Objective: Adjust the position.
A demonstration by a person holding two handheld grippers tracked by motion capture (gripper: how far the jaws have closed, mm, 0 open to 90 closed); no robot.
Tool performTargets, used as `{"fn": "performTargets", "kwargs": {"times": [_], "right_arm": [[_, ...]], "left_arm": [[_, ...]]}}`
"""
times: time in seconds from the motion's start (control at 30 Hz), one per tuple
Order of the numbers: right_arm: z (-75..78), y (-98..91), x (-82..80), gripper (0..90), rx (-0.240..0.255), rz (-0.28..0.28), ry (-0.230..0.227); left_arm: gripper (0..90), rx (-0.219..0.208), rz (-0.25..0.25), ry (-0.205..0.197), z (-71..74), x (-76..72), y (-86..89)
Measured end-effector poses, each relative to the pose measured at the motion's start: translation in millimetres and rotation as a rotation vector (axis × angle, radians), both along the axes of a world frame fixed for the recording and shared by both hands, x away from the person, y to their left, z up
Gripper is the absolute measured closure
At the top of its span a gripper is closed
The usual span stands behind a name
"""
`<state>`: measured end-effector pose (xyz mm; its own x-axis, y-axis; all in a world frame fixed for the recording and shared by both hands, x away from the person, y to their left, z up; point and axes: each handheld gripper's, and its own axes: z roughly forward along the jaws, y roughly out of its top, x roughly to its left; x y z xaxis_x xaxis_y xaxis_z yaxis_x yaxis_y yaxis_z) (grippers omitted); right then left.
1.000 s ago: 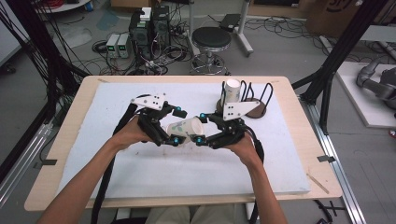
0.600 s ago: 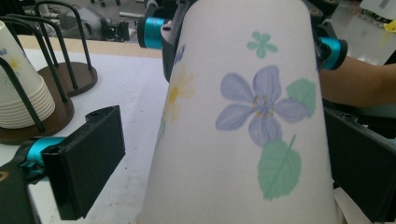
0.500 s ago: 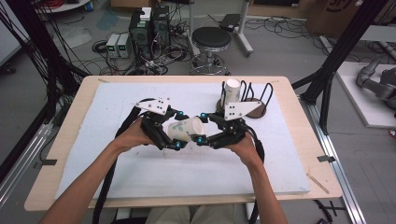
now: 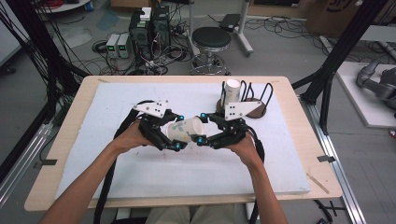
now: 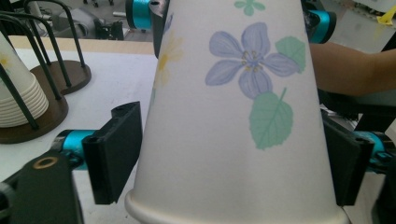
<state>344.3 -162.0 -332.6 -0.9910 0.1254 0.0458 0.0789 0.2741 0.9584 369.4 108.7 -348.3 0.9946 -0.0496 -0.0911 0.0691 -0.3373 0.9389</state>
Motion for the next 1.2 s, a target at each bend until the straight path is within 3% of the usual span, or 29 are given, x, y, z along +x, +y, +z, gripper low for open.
{"fn": "performTargets", "kwargs": {"times": [0.17,0.47,0.7,0.83,1.2], "right_arm": [[-0.8,0.8,0.7,36.5,-0.003,0.001,0.002],[-2.2,1.3,1.3,36.7,-0.003,0.006,0.005],[-2.4,1.4,1.0,35.7,-0.006,0.001,0.005],[-3.3,3.9,0.1,22.4,-0.022,-0.028,-0.004],[-2.7,1.1,0.7,18.2,-0.009,-0.035,0.003]], "left_arm": [[24.2,-0.011,0.003,0.0,1.2,-1.1,2.6],[27.4,0.006,-0.004,-0.034,2.5,-1.4,4.3],[28.6,0.004,0.003,-0.026,2.6,-2.0,4.3],[29.3,0.001,0.004,-0.023,2.8,-1.9,4.4],[29.7,0.005,0.012,-0.024,3.5,-2.3,6.3]]}}
